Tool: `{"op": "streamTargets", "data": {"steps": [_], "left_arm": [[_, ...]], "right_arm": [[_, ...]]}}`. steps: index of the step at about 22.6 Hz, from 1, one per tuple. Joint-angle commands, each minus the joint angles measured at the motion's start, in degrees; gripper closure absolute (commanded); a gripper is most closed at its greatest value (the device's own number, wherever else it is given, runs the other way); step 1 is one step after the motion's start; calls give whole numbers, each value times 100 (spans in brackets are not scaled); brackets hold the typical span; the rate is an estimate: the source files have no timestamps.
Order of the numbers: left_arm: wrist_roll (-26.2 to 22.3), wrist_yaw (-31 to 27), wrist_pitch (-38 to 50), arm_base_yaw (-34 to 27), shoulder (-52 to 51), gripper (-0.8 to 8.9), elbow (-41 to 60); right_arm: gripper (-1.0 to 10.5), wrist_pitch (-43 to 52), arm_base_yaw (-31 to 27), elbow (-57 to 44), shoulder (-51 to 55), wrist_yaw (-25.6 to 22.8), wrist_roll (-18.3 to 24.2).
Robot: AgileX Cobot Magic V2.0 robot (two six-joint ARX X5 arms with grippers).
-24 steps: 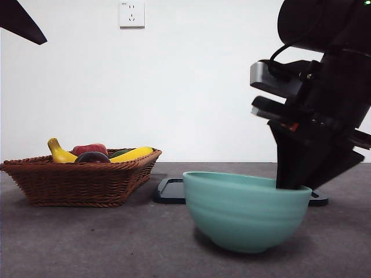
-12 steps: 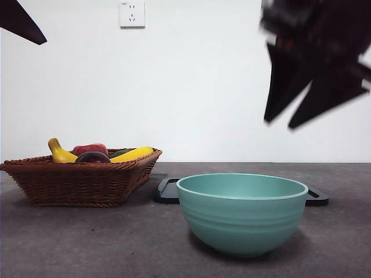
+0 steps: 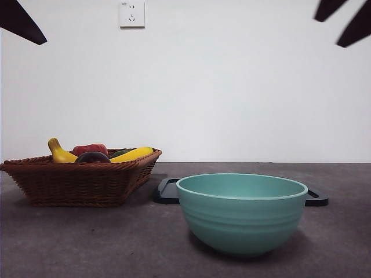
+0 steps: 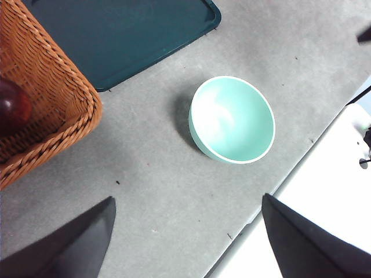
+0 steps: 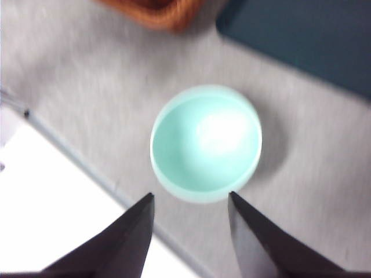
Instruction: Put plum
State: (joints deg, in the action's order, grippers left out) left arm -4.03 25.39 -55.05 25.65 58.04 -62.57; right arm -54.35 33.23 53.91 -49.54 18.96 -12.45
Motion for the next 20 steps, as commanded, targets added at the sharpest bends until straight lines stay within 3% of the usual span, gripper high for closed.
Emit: {"op": "streamTargets", "data": {"steps": [1, 16, 18, 20], "left_arm": [[-101, 22, 44, 31, 37, 409, -101], [-90, 22, 44, 31, 37, 414, -101], [-90, 24, 42, 31, 37, 450, -101], [-90, 22, 44, 31, 37, 592, -101]], "right_arm": [[743, -179, 33, 94, -11, 55, 79], [743, -127, 33, 94, -15, 52, 144], [751, -129, 33, 94, -15, 52, 192], [850, -129, 33, 94, -15, 52, 254]]}}
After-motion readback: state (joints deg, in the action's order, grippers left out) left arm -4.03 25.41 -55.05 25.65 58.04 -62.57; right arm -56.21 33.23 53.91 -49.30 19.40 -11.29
